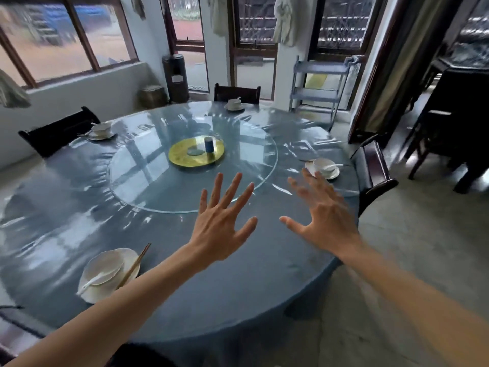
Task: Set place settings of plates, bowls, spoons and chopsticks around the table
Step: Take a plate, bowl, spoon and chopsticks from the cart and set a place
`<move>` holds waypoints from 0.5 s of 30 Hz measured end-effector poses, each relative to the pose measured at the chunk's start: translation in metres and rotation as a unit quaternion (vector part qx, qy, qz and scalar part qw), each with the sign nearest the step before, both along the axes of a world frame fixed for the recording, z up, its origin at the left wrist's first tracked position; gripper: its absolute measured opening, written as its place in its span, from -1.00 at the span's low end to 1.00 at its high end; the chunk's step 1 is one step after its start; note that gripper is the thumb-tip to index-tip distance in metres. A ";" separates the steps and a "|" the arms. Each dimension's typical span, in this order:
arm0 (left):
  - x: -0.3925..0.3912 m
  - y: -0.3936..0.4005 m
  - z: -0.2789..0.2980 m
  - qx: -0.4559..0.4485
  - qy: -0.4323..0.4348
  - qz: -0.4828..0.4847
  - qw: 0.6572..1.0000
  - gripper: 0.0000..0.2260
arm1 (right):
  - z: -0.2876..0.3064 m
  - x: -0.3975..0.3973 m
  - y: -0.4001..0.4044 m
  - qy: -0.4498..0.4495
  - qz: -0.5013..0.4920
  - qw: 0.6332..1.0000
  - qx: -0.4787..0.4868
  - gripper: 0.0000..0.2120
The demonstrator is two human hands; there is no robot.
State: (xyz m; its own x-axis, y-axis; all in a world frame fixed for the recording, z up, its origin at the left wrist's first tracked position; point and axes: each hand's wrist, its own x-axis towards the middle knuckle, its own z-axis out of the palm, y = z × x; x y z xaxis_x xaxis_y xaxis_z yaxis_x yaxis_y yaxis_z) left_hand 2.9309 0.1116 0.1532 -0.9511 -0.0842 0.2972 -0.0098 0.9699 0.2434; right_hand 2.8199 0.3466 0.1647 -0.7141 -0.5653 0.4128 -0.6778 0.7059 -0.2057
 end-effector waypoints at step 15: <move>-0.230 0.143 0.034 -0.005 0.007 0.032 0.999 -0.32 | 0.025 -0.241 0.129 -0.012 0.027 0.998 -0.062 -0.18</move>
